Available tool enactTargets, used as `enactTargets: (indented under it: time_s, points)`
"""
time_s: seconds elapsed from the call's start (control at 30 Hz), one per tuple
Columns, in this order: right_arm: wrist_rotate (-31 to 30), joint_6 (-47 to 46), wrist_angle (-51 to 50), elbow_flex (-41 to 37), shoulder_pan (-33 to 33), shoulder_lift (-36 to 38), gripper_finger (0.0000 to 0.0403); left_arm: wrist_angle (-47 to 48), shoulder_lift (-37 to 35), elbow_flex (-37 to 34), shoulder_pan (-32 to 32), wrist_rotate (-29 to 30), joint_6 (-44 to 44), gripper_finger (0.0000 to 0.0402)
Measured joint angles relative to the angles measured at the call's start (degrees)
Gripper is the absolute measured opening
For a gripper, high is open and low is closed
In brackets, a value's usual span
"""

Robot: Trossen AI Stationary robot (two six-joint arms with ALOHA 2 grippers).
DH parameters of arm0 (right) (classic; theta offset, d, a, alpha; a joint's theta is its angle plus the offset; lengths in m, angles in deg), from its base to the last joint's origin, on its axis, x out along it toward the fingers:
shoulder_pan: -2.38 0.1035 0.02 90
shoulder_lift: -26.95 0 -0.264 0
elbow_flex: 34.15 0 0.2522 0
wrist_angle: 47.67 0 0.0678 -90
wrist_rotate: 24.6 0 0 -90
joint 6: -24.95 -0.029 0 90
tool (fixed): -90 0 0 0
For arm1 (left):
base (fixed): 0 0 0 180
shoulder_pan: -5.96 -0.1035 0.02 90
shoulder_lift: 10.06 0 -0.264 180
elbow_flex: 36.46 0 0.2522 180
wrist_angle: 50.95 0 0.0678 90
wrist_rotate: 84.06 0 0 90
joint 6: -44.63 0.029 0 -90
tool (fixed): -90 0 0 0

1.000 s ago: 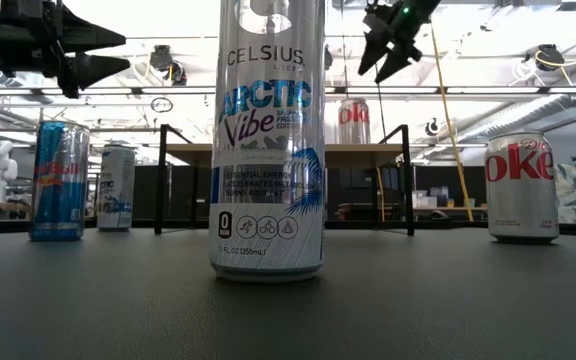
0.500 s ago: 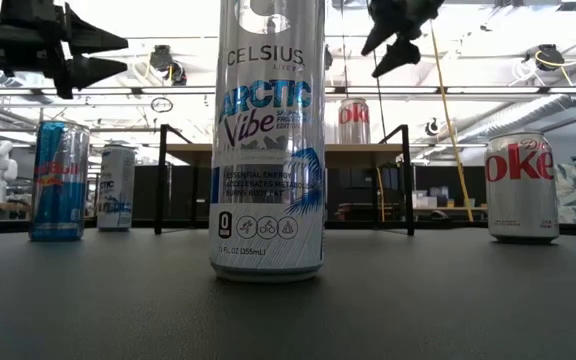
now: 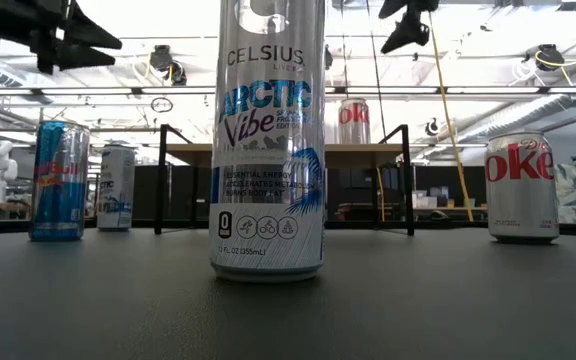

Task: Place canned beverage on shelf
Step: Put the top white soda can on the shelf, then put the top left white and black soda can on the shelf

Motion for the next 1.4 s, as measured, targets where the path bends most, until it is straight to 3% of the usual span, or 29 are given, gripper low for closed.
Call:
enactTargets:
  time_s: [0.13, 0.4, 0.77, 0.87, 1.03, 1.27, 1.4]
  points:
    - [-1.81, -0.65, -0.07, 0.0, 0.97, 2.05, 0.0334, 6.67, 3.93, 4.84, -0.02, 5.42, -0.2, 0.0293]
    - [-9.2, -3.36, -2.5, 0.0, 1.72, 4.81, 0.0334, 7.58, 11.34, 6.64, -0.46, 13.27, -4.56, 0.0293]
    - [-9.08, -3.41, -4.81, 0.0, 1.72, 5.56, 0.0334, 10.95, 17.06, 6.64, -8.43, 12.83, -4.49, 0.0293]
    - [-9.08, -3.39, -4.79, 0.0, 1.72, 5.56, 0.0334, 9.42, 17.04, 6.68, -11.41, 9.8, -2.42, 0.0293]
    - [-9.08, -3.05, -4.77, 0.0, 1.72, 5.56, 0.0334, 8.78, 18.2, 9.23, -17.55, -1.88, -1.4, 0.0293]
    - [-9.06, -3.02, -4.75, 0.0, 1.72, 5.53, 0.0334, 8.84, 22.77, 15.32, -26.9, -6.7, 6.26, 0.0293]
    - [-9.06, -2.95, -4.75, 0.0, 1.72, 5.52, 0.0334, 9.05, 25.4, 17.25, -32.5, -13.52, 9.37, 0.0293]
